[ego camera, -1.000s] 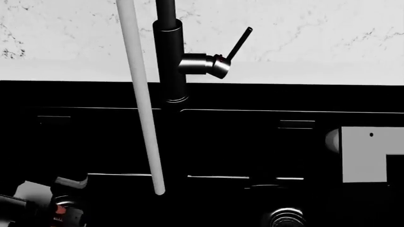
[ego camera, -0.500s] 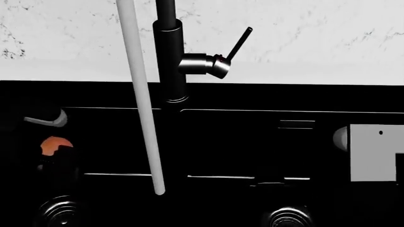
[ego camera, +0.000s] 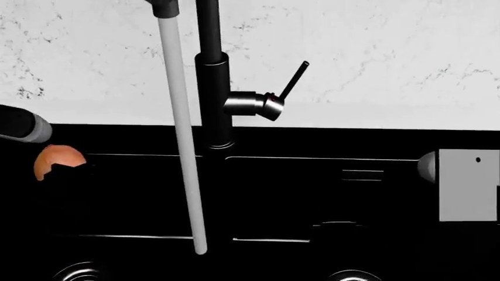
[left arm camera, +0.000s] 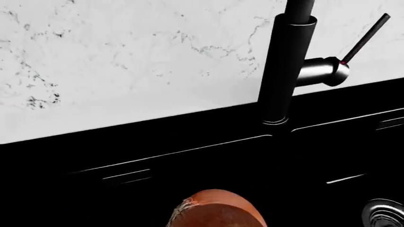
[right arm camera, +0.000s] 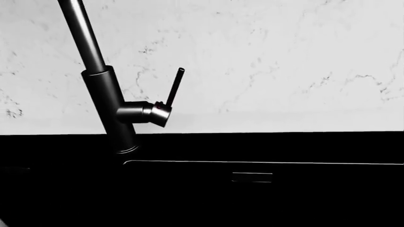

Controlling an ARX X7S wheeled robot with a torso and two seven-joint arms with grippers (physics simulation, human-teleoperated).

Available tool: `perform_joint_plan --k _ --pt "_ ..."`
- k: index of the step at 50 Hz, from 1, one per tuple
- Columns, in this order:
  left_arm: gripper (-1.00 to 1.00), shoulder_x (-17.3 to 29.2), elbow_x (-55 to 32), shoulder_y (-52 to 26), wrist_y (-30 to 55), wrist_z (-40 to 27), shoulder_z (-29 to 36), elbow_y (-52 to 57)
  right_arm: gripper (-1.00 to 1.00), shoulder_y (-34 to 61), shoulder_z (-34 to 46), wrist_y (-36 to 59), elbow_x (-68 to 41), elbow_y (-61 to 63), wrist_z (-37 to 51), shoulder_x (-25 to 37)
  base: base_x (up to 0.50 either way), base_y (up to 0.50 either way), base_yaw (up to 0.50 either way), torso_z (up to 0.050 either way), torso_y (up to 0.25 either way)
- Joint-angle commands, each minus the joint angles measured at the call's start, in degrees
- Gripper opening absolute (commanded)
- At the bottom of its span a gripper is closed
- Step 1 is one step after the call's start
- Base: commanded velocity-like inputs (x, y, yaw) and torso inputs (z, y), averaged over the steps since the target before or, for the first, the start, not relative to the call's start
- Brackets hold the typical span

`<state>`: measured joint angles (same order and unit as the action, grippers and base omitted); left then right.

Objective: Pick the broccolis and asparaguss from the sink and place them in one bowl. Place the onion in the other bowl. Then turn off the sink faucet.

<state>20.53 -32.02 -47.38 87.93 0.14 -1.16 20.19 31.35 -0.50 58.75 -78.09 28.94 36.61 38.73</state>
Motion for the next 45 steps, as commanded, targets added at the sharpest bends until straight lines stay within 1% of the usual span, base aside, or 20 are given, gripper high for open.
perform_joint_plan --k 1,3,4,5,6,8,9,12,14,24,36,45 --pt "-1.0 -0.1 -4.18 0.24 1.12 -3.21 -3.69 2.83 1.0 0.54 0.44 -0.69 0.96 0.9 -0.47 -0.07 0.0 0.0 0.0 0.0 0.133" --pt "-1.0 1.56 -3.31 0.51 -2.09 -3.25 -1.37 4.88 1.0 0.7 0.37 -1.46 2.26 2.06 -0.8 0.0 0.0 0.0 0.0 0.0 0.094" --pt "-1.0 0.19 -3.82 -0.33 -0.76 -4.12 -3.56 5.26 1.0 0.47 0.18 -1.96 2.58 2.06 -0.97 -0.24 0.0 0.0 0.0 0.0 0.057" --pt "-1.0 -0.23 -4.06 -0.57 -0.42 -4.51 -3.78 5.68 1.0 0.43 0.34 -2.1 2.92 2.18 -1.27 -0.24 0.0 0.0 0.0 0.0 0.0" --pt "-1.0 0.79 -3.38 0.46 -3.17 -4.39 -2.29 7.49 1.0 0.6 0.68 -1.92 3.35 2.49 -1.03 -0.13 0.0 0.0 0.0 0.0 0.0" --pt "-1.0 -0.52 -4.55 0.58 -2.24 -4.94 -4.19 9.98 1.0 0.37 0.32 -2.27 3.44 3.35 -0.55 -0.11 0.0 0.0 0.0 0.0 0.0" --pt "-1.0 1.01 -4.15 1.03 -3.75 -4.58 -1.94 11.7 1.0 0.18 0.25 -2.26 3.29 3.72 -0.5 0.01 0.0 0.0 0.0 0.0 0.0" --pt "-1.0 -0.08 -5.42 -0.26 -0.86 -5.85 -3.35 13.81 1.0 -0.81 -0.52 -2.13 2.56 4.48 0.11 0.83 0.0 0.0 0.0 0.0 0.0" --pt "-1.0 0.19 -5.99 -0.63 -0.11 -5.95 -4.04 14.21 1.0 -1.29 -0.34 -1.79 2.32 4.53 0.43 1.01 -0.13 0.0 0.0 0.0 0.0" --pt "-1.0 0.61 -10.16 0.19 1.51 -8.3 -5.88 14.83 1.0 -2.06 -1.18 -1.39 -0.04 5.35 2.56 1.48 -0.35 0.0 0.0 0.0 0.0" --pt "-1.0 2.05 -16.01 0.47 1.12 -12.18 -7.12 13.79 1.0 -3.18 -0.91 -2.5 1.26 5.3 1.64 0.97 -0.45 0.0 0.0 0.0 0.0" --pt "-1.0 2.41 -18.86 0.74 0.9 -14.37 -7.4 13.62 1.0 -4.0 -1.62 -2.94 0.64 6.4 2.38 1.25 -0.5 -0.2 0.0 0.0 0.0"
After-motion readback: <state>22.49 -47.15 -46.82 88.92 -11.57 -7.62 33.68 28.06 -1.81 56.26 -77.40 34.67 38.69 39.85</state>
